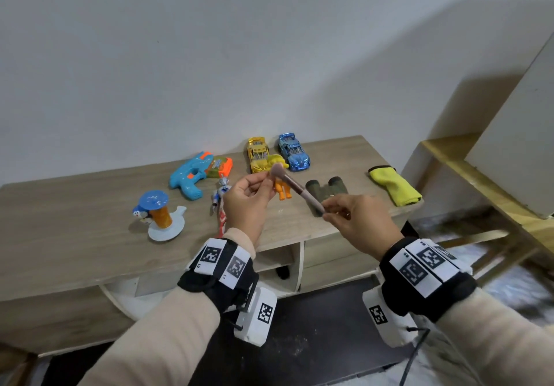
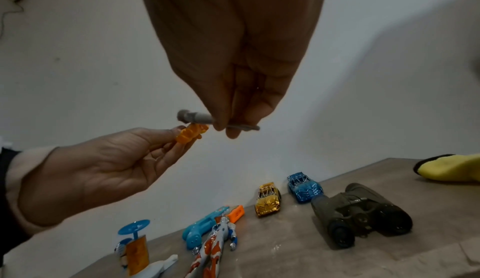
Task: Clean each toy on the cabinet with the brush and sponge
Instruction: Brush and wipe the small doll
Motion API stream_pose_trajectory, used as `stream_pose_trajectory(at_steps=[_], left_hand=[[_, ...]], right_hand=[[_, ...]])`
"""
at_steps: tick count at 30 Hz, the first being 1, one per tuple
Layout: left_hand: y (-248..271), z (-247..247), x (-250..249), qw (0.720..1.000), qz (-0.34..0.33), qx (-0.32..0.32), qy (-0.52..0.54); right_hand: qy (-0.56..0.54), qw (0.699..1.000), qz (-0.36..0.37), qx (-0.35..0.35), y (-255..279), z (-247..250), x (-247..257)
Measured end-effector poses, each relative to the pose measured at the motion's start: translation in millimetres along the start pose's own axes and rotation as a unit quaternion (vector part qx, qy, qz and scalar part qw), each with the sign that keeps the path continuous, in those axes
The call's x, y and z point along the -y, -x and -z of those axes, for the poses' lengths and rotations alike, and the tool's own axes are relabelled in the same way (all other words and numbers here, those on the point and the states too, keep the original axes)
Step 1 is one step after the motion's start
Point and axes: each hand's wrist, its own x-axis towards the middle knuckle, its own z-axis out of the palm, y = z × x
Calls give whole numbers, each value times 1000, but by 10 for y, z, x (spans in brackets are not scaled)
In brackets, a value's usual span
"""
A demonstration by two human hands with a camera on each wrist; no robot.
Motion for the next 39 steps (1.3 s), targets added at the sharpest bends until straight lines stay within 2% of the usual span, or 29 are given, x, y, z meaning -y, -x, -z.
stream_pose_trajectory(at_steps=[4, 12, 16, 21, 26, 32, 34, 36, 39], left_hand=[[-7, -42, 64, 1000, -6, 20, 1], [-13, -300, 413, 999, 41, 24, 0], [-71, -516, 569, 998, 59, -1, 3], [-178, -852, 758, 996, 78, -27, -14], [-313, -1172, 942, 995, 82, -58, -30], [-420, -1450, 1137, 993, 86, -74, -30], [-441, -1515, 1181, 993, 87, -77, -37], [-454, -1587, 1223, 993, 85, -74, -41], [-450, -1692, 1259, 993, 76, -68, -53]], right_hand=[[-32, 999, -22, -29, 21, -23, -53], [-20, 982, -176, -66, -234, -13, -826], [23, 973, -229, -29, -522, -69, -1346], [55, 963, -263, 30, -946, -195, -1895], [69, 963, -253, 69, -1285, -313, -2248], [99, 973, -185, 99, -1473, -298, -2434], [64, 982, -169, 53, -1522, -267, -2511], [35, 990, -132, -31, -1553, -209, -2608], [91, 986, -65, -128, -1586, -94, -2782]])
